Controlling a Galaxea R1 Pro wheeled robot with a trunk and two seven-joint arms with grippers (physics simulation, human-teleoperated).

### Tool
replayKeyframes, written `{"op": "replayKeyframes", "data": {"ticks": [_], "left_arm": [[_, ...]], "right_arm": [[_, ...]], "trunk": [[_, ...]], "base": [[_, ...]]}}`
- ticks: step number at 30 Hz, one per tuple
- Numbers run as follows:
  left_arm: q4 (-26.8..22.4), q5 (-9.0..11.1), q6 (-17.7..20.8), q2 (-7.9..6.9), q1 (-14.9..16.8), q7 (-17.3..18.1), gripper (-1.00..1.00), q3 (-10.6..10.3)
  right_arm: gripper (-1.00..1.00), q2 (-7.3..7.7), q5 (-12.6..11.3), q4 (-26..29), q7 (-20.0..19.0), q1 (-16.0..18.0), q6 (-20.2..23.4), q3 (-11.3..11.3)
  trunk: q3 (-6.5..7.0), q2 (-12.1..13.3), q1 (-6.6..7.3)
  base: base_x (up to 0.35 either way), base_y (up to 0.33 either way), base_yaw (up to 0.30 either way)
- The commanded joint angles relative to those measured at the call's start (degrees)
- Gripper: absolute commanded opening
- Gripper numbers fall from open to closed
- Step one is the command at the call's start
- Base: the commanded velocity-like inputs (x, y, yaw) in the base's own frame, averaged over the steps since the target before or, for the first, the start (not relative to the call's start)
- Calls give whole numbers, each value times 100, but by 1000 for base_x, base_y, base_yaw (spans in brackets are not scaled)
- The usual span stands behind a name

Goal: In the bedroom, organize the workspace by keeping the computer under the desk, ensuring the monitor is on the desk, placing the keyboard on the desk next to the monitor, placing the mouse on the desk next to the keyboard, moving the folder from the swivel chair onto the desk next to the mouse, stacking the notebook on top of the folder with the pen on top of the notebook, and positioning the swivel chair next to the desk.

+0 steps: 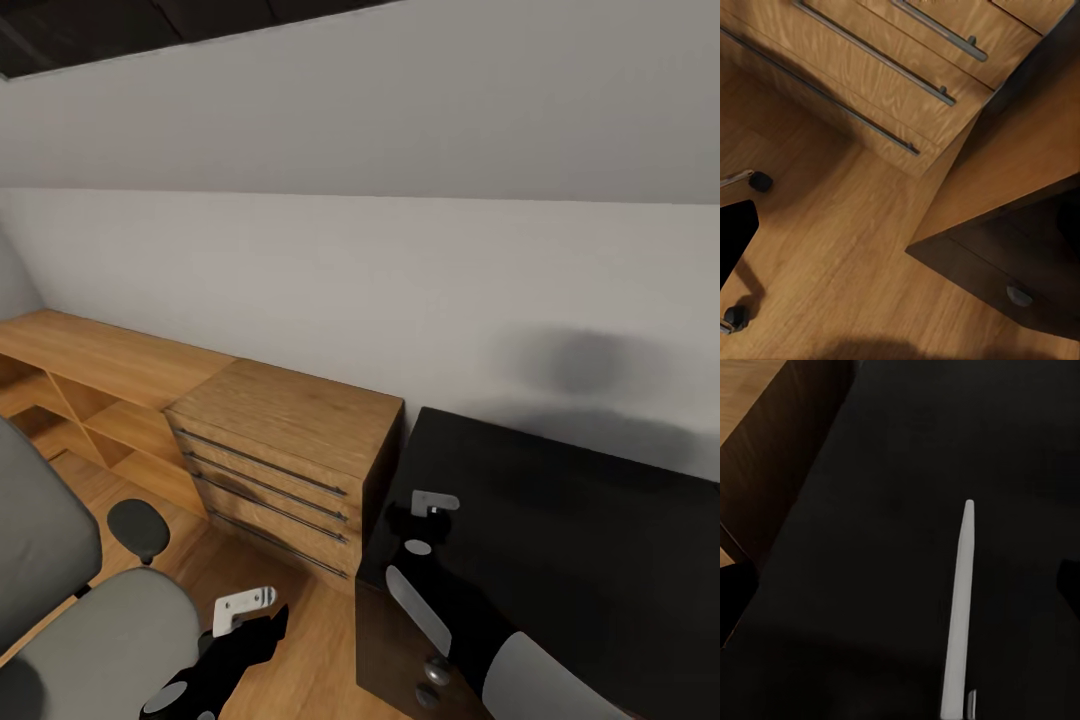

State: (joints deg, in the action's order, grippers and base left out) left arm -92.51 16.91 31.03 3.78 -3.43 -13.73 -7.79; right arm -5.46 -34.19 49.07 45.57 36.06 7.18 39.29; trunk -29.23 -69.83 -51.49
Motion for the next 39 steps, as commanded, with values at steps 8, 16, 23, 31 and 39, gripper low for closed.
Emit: {"op": "replayKeyframes", "data": {"ticks": [8,16,23,31,39], "left_arm": [[-16,66,17,0,0,-51,100,-4],[-21,67,17,4,0,-50,100,-5],[-22,67,17,9,0,-50,100,-12],[-22,67,17,9,0,-50,100,-12],[-22,67,17,9,0,-50,100,-12]], "right_arm": [[100,-10,-44,-220,26,6,55,-93],[100,-18,-126,-368,-105,6,75,-496],[100,-32,-148,-758,-483,14,82,-578],[100,-34,-149,-792,-520,15,92,-584],[100,-34,-157,-793,-522,15,238,-601]], "trunk": [[-5,-4,0],[-5,-4,0],[-5,-4,0],[-5,-4,0],[-5,-4,0]], "base": [[0,0,0],[0,0,0],[0,0,0],[0,0,0],[0,0,0]]}}
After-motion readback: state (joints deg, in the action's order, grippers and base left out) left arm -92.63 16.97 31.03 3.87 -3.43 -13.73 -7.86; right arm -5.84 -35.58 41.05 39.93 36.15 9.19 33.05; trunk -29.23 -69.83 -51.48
